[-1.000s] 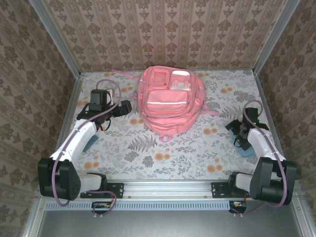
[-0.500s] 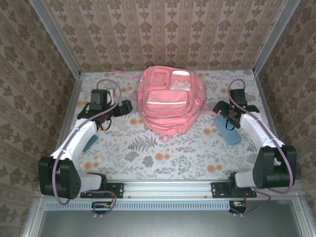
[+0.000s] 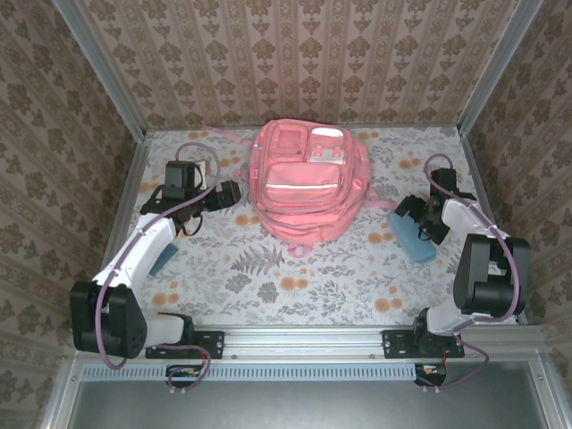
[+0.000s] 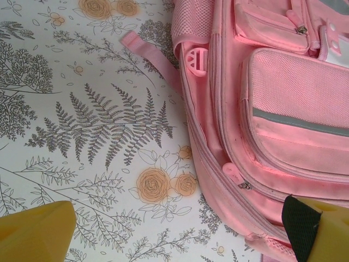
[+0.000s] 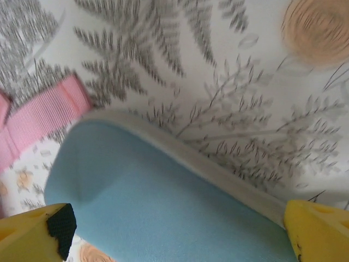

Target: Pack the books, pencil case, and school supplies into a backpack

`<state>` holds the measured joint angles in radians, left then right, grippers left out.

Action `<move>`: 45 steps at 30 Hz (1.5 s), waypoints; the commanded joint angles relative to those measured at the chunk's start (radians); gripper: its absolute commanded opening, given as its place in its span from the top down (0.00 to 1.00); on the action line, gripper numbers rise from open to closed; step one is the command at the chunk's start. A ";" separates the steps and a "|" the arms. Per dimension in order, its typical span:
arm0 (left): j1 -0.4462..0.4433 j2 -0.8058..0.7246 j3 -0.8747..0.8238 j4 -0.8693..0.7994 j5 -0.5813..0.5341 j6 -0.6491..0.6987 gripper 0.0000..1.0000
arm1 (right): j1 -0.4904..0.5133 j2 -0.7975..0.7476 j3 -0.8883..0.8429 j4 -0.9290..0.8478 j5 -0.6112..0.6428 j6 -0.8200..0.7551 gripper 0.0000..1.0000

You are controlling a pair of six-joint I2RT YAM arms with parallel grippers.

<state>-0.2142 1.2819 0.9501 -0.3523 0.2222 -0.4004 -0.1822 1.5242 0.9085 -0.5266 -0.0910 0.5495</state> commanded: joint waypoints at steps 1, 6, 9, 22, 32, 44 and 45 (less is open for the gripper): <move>0.004 0.007 0.024 0.011 0.017 -0.009 0.00 | 0.036 -0.058 -0.053 -0.038 -0.100 0.009 0.01; 0.004 0.009 0.021 0.020 0.022 -0.011 0.00 | 0.127 -0.123 -0.071 -0.088 -0.044 0.015 0.00; 0.003 0.012 0.021 0.022 0.026 -0.015 0.00 | 0.190 -0.115 -0.048 -0.149 0.099 0.003 0.00; -0.005 0.016 0.025 0.024 0.029 -0.018 0.00 | 0.392 -0.054 -0.041 -0.271 0.341 0.044 0.00; -0.017 0.025 0.040 0.010 0.041 -0.002 0.00 | 0.397 -0.001 -0.057 -0.219 0.272 0.034 0.04; -0.150 0.149 0.196 -0.071 0.058 0.136 0.01 | 0.393 -0.062 -0.060 -0.188 0.301 0.025 0.35; -0.170 0.169 0.220 -0.080 0.063 0.160 0.02 | 0.392 -0.084 -0.059 -0.185 0.302 0.020 0.36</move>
<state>-0.3420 1.4174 1.1034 -0.3882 0.2642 -0.3328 0.2104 1.5021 0.8574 -0.7246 0.1886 0.5785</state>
